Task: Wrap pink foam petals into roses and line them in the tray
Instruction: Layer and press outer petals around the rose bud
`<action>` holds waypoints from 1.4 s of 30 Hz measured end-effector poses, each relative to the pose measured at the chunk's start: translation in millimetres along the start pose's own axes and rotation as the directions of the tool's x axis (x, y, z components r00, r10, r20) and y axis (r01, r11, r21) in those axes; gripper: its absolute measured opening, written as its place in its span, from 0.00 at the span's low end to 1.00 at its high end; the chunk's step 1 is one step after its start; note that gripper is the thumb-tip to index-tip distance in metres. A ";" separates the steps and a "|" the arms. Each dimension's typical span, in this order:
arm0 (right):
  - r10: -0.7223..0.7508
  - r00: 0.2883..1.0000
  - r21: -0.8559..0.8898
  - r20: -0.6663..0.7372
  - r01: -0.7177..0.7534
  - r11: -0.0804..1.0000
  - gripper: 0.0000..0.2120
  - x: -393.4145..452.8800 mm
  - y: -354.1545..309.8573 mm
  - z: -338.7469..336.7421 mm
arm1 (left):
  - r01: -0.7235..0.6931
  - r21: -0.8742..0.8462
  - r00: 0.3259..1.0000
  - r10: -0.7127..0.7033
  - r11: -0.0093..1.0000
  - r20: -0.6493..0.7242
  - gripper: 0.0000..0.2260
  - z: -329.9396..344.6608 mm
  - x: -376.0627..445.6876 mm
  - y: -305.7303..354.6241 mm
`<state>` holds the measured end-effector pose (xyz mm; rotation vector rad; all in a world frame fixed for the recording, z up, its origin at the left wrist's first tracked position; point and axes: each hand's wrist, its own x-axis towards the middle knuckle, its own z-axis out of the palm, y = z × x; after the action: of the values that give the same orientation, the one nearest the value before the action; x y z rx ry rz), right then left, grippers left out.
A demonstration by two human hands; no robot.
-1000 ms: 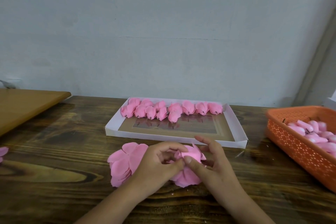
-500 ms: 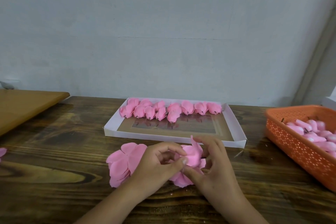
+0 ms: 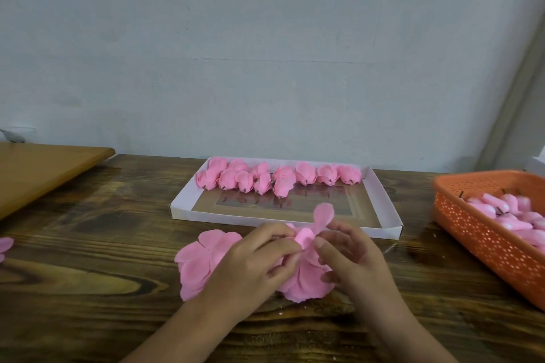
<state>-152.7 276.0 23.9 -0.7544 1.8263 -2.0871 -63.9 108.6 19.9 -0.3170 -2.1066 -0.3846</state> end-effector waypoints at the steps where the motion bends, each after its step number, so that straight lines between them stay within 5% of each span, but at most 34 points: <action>1: -0.041 0.999 -0.062 -0.024 0.039 0.997 0.13 -0.8 0.0 2.0 | -0.049 0.035 0.999 0.048 0.998 0.018 0.02 -0.1 0.6 0.1; 8: -0.165 0.963 -0.177 -0.213 0.128 0.976 0.05 -3.6 4.9 1.1 | -0.291 0.172 0.950 0.264 0.941 0.165 0.05 1.2 -1.0 -0.3; 16: -0.417 0.903 -0.311 -0.103 0.369 0.876 0.03 -11.9 3.6 10.7 | -0.076 -0.025 0.984 0.079 0.997 0.160 0.05 4.6 -0.8 2.6; 20: -0.484 0.875 -0.383 -0.019 0.441 0.812 0.13 -10.0 7.9 9.3 | -0.061 -0.025 0.991 0.063 0.998 0.119 0.04 6.6 -2.1 1.0; 23: -0.505 0.861 -0.377 0.057 0.487 0.788 0.10 -10.8 5.8 9.0 | 0.021 -0.052 0.994 -0.015 0.998 0.110 0.13 6.0 -4.0 1.5; 26: -0.475 0.871 -0.375 0.124 0.484 0.790 0.10 -13.0 5.4 12.3 | 0.015 -0.040 0.991 -0.010 0.999 0.132 0.21 5.8 -5.4 2.1; 30: -0.366 0.924 -0.244 0.106 0.382 0.892 0.11 -14.9 1.8 14.1 | -0.005 0.008 0.997 0.004 1.000 0.082 0.08 5.0 -4.5 -1.4; 35: -0.150 0.985 -0.066 -0.090 0.145 0.987 0.05 -8.7 -5.7 10.1 | -0.150 0.177 0.988 0.142 0.973 0.059 0.04 4.3 -4.8 0.3; 42: 0.100 0.995 0.161 0.027 -0.103 0.982 0.12 -4.5 -6.5 4.9 | -0.224 0.239 0.974 0.210 0.945 0.081 0.04 3.9 -6.3 3.9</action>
<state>-145.4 275.4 29.8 -0.6234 1.6255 -2.1233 -62.2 113.2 13.1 -0.4110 -2.1174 0.0179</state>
